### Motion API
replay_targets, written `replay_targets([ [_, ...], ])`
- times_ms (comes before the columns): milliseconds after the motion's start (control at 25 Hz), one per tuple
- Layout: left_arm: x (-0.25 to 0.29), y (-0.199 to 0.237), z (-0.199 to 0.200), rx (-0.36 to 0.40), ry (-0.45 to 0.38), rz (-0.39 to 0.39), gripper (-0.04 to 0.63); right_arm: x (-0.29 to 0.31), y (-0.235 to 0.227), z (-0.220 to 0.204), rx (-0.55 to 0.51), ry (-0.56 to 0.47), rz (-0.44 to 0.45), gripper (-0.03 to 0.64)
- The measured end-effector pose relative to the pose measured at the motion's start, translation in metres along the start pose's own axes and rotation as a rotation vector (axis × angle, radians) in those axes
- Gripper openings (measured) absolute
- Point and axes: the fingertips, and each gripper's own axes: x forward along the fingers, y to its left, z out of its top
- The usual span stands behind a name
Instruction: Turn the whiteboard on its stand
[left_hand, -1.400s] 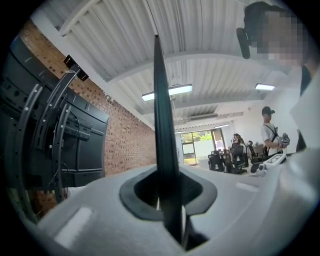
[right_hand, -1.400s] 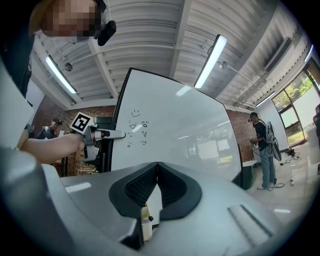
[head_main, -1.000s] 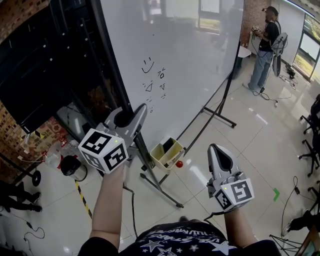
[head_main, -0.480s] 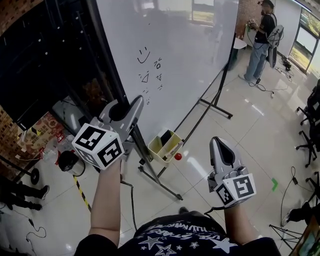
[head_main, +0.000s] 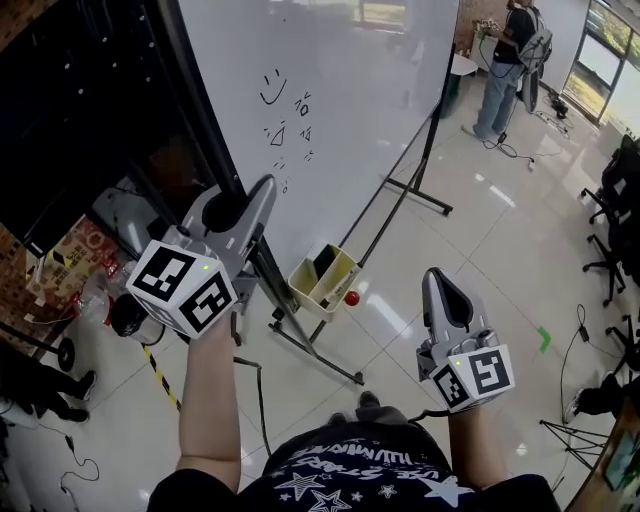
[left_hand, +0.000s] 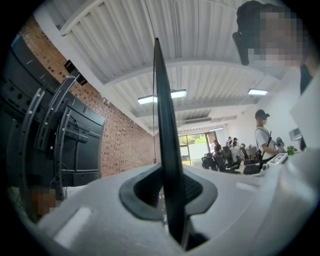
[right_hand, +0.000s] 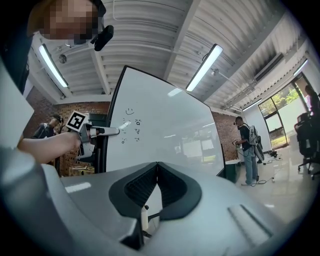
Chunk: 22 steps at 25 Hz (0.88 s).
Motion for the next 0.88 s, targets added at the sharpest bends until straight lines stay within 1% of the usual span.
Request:
replay_targets([
  [120, -0.019, -0.014, 0.006, 0.002, 0.004, 0.006, 0.049, -0.024, 0.013, 0.000, -0.004, 0.002, -0.014, 0.008],
  [240, -0.025, -0.019, 0.011, 0.010, -0.005, 0.008, 0.051, -0.036, 0.015, -0.001, -0.011, 0.014, -0.027, 0.008],
  [440, -0.025, -0.018, 0.013, 0.003, -0.012, -0.001, 0.051, -0.042, 0.005, -0.009, -0.007, 0.032, -0.061, 0.008],
  [680, -0.026, -0.019, 0.013, -0.008, -0.008, -0.012, 0.051, -0.045, -0.006, -0.008, -0.007, 0.026, -0.060, 0.008],
  [800, -0.027, -0.017, 0.012, -0.013, -0.010, -0.015, 0.049, -0.051, -0.015, -0.003, -0.006, 0.007, -0.064, 0.008],
  [880, -0.027, -0.018, 0.013, 0.005, -0.012, -0.005, 0.046, -0.058, -0.023, 0.003, -0.006, -0.011, -0.070, 0.008],
])
